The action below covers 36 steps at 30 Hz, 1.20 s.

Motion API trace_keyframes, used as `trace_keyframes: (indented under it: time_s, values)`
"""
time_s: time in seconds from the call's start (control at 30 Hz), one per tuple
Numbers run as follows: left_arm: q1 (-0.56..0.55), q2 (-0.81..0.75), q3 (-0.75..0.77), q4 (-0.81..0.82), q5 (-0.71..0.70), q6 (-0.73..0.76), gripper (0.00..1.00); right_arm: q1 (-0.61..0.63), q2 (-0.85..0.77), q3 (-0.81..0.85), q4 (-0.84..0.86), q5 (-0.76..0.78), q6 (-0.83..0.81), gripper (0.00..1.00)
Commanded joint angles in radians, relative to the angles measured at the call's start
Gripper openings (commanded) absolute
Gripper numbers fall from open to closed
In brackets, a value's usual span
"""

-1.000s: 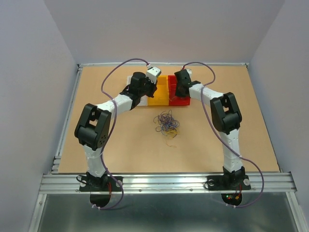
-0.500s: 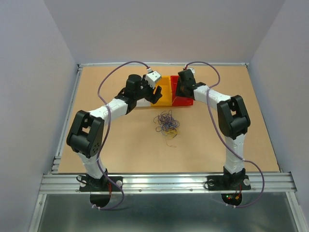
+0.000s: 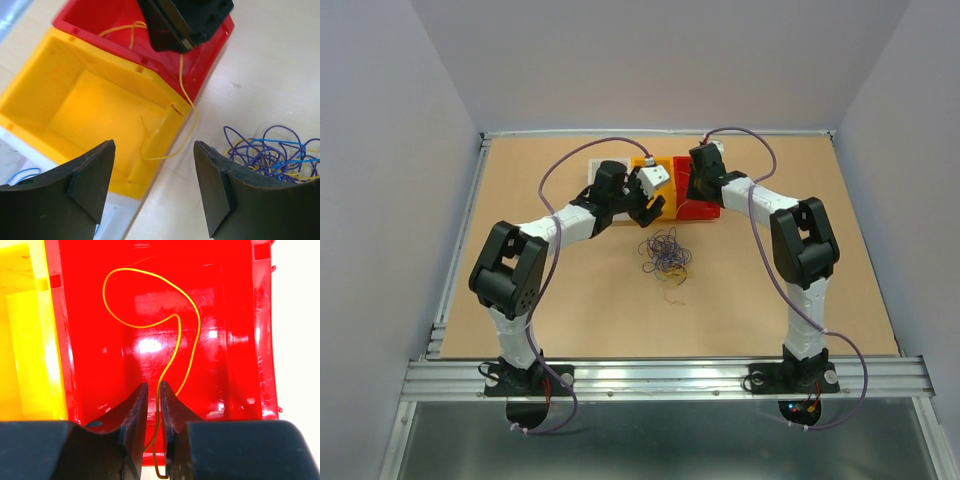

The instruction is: Untangle the cables

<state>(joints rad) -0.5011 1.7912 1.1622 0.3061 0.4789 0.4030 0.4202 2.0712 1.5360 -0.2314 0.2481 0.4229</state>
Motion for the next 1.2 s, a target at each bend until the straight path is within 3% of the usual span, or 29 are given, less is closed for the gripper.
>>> trace_keyframes:
  time_s: [0.0, 0.5, 0.63, 0.8, 0.9, 0.93, 1.0, 1.1, 1.17]
  values:
    - [-0.057, 0.013, 0.036, -0.007, -0.092, 0.068, 0.75, 0.005, -0.026, -0.016, 0.038, 0.014, 0.005, 0.22]
    - [-0.103, 0.063, 0.048, 0.024, -0.289, 0.103, 0.74, 0.005, -0.008, -0.008, 0.038, 0.011, 0.010, 0.21]
    - [-0.111, 0.083, 0.060, 0.019, -0.303, 0.111, 0.66, 0.005, -0.010, -0.010, 0.037, 0.011, 0.011, 0.21]
    - [-0.114, 0.114, 0.088, -0.005, -0.319, 0.112, 0.38, 0.005, -0.010, -0.011, 0.038, 0.011, 0.016, 0.20]
    - [-0.117, 0.129, 0.103, -0.016, -0.319, 0.108, 0.18, 0.005, -0.006, -0.011, 0.038, 0.010, 0.019, 0.20]
    - [-0.117, 0.129, 0.106, -0.018, -0.321, 0.109, 0.07, 0.003, -0.008, -0.011, 0.038, 0.010, 0.017, 0.20]
    - [-0.117, 0.132, 0.111, -0.019, -0.321, 0.106, 0.00, 0.005, -0.006, -0.013, 0.038, 0.011, 0.019, 0.20]
    - [-0.119, 0.122, 0.105, -0.019, -0.318, 0.109, 0.04, 0.005, -0.010, -0.014, 0.038, 0.014, 0.019, 0.20]
    - [-0.117, 0.113, 0.097, -0.016, -0.318, 0.115, 0.28, 0.005, -0.008, -0.014, 0.037, 0.013, 0.020, 0.20]
